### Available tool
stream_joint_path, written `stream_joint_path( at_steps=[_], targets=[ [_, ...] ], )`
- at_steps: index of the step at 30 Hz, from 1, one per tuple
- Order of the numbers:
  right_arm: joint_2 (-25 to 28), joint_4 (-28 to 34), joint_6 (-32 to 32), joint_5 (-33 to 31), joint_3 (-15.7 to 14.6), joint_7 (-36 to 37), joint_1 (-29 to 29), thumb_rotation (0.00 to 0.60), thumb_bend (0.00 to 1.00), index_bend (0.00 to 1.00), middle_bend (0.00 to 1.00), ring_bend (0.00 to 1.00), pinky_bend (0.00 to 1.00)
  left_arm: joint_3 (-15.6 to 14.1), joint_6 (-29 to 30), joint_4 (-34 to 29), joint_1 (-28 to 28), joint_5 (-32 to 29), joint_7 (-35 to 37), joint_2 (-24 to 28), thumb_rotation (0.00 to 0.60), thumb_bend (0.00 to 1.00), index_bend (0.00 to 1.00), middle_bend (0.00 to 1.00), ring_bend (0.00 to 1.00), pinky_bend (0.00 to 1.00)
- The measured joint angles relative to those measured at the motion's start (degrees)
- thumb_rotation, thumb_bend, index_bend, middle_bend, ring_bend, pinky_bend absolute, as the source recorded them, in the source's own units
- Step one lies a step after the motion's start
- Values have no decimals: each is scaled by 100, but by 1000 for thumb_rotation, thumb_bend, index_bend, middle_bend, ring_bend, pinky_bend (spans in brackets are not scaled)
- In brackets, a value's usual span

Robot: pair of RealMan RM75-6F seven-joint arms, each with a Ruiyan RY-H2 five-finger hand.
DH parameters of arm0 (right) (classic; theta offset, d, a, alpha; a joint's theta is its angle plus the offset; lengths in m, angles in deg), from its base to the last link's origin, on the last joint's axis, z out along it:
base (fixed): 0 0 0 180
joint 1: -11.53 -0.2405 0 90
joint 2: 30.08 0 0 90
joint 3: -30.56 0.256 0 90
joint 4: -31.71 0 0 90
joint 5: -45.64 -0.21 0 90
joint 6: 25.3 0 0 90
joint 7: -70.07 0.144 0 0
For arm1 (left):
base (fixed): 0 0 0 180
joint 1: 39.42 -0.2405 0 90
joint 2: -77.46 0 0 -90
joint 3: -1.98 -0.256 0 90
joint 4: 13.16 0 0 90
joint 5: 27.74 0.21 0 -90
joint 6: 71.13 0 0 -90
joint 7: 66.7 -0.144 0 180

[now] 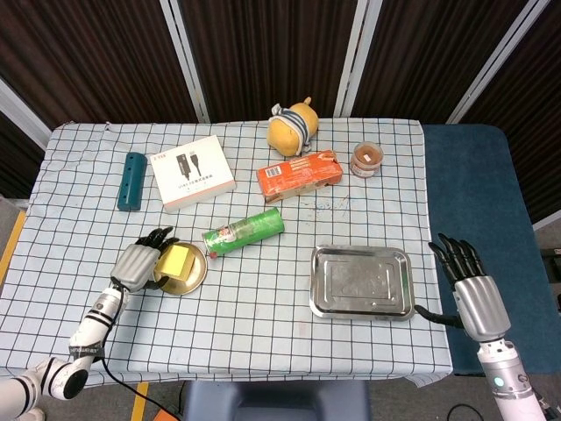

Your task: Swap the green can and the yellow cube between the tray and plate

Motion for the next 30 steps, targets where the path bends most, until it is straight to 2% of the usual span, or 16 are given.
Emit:
stream_joint_path(
  at_steps=[2, 6, 13, 20, 30],
  targets=[
    [-4, -2, -4, -7, 14, 26, 3, 600, 76, 0, 0, 0, 0, 0, 21, 24, -3, -2, -9, -18, 600, 303, 299, 93, 27, 255],
    [-11, -9, -19, -13, 34, 47, 7, 600, 76, 0, 0, 0, 0, 13, 149, 92, -22, 43, 30, -74, 600, 321, 431, 264, 174, 361],
    [-18, -5, -45, -24, 56, 79, 13, 600, 76, 0, 0, 0, 0, 26, 415, 198, -69, 241, 318, -133, 600, 433, 553, 450, 354, 569],
    [-4, 9, -51, 13, 54, 117, 22, 600, 76, 0, 0, 0, 0, 27, 737, -156, -158, 428, 395, 67, 600, 455, 562, 506, 412, 636],
    [71, 68, -16, 242, -56, 212, 53, 600, 76, 0, 0, 0, 0, -38, 1076, -1398, -174, 908, 128, 380, 600, 455, 561, 505, 420, 639]
  ],
)
